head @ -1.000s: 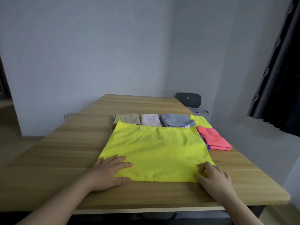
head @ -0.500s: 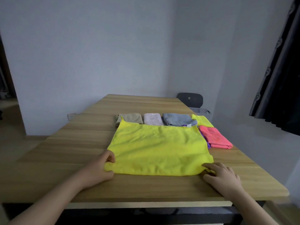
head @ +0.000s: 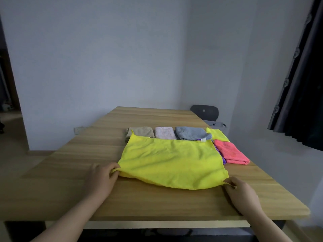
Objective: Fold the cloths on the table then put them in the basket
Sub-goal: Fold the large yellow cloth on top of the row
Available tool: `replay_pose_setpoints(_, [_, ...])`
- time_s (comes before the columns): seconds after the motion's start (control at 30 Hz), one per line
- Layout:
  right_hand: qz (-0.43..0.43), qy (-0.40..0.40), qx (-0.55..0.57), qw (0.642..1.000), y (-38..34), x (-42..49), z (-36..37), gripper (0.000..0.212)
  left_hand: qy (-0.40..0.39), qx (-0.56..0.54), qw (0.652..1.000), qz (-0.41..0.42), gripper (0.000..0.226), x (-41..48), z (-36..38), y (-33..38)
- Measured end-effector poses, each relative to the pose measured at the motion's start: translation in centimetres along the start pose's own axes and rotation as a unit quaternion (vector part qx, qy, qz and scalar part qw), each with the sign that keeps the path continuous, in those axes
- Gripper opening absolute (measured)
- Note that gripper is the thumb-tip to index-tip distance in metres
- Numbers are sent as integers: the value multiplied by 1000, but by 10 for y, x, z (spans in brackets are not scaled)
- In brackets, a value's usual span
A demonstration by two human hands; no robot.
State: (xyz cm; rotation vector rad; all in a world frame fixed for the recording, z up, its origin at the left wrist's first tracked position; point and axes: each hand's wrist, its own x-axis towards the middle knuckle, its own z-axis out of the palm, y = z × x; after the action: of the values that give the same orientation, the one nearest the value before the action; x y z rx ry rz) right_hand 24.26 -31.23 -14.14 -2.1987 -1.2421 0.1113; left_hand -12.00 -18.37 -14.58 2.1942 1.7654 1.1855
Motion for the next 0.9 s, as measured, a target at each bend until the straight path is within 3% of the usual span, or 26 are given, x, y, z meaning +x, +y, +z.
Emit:
replay_pose_setpoints(0.13, [61,44,120,990,-5,14,-3,11,-25,-168,983,-69,22,14,3,8])
replay_pose_setpoints(0.27, [67,120,207,969,-16,34,-2,17,-14,-392,903,-176,16,40,5,24])
replay_pose_setpoints(0.33, [75,160,218,960,-23,47,-3,18,-5,-421,889,-178,17,56,4,32])
replay_pose_setpoints(0.43, [83,198,205,955,-37,73,-9,13,-16,-384,915,-121,47,80,5,39])
replay_pose_setpoints(0.5, [75,215,208,951,-41,96,-12,19,-11,-259,963,-68,51,97,12,38])
replay_pose_setpoints(0.57, [63,225,222,947,-44,117,-12,25,5,-148,988,-36,48,111,24,37])
replay_pose_setpoints(0.67, [47,237,231,943,-54,150,-10,20,2,-99,995,-27,42,137,45,37])
replay_pose_setpoints(0.77, [42,238,226,944,-62,184,-5,23,-42,-112,990,-79,32,173,60,37])
replay_pose_setpoints(0.9, [80,176,205,960,-60,218,16,27,-116,-108,976,-149,25,208,81,29])
